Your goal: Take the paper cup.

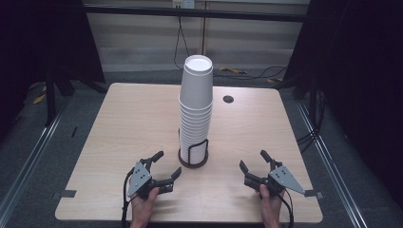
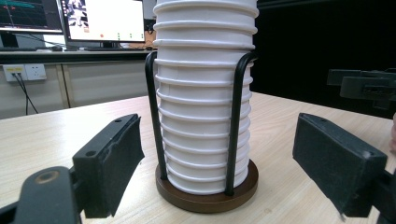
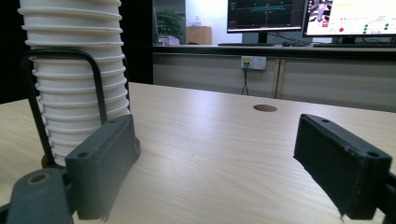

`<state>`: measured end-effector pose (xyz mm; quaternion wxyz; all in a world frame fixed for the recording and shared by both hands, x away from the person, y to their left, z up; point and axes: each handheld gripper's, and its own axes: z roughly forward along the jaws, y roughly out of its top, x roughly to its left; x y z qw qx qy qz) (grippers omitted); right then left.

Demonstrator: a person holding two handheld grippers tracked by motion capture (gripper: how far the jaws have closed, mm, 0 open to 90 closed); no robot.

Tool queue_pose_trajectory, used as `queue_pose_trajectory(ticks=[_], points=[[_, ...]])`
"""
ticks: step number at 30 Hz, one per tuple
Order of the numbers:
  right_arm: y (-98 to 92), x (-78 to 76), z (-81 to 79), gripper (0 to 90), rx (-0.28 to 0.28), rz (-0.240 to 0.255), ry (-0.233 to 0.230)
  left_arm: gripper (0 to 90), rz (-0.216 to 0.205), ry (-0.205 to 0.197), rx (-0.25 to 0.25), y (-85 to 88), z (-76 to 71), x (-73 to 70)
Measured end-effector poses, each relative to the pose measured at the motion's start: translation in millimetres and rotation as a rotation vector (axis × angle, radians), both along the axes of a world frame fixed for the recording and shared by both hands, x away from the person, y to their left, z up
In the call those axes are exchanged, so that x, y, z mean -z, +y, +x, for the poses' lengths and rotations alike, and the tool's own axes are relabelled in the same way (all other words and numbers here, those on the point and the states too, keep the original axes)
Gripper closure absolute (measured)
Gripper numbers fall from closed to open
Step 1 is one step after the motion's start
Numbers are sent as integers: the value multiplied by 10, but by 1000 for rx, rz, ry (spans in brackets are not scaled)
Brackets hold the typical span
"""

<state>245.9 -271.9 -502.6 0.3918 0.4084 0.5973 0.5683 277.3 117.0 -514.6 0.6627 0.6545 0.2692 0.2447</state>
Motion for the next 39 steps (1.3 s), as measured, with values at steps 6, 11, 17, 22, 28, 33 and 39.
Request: queue_pose_trajectory(ticks=[6, 11, 17, 22, 28, 33, 39], points=[[-42, -4, 1, 126, -12, 32, 13, 156, -1, 0, 0, -1, 0, 0], [-32, -11, 17, 125, -39, 17, 32, 156, 1, 2, -1, -1, 1, -1], [-33, -27, 88, 137, -9, 47, 107, 156, 2, -2, 3, 1, 0, -1], [-10, -45, 68, 210, -83, 66, 131, 156, 0, -1, 4, 0, -1, 0], [23, -157, 70, 203, -114, 58, 130, 156, 0, -2, 4, 1, -1, 0], [29, -214, 104, 161, -138, 39, 126, 156, 1, -1, 4, 1, -1, 0], [71, -317, 119, 139, -149, 17, 113, 156, 0, -2, 4, 1, -1, 0]])
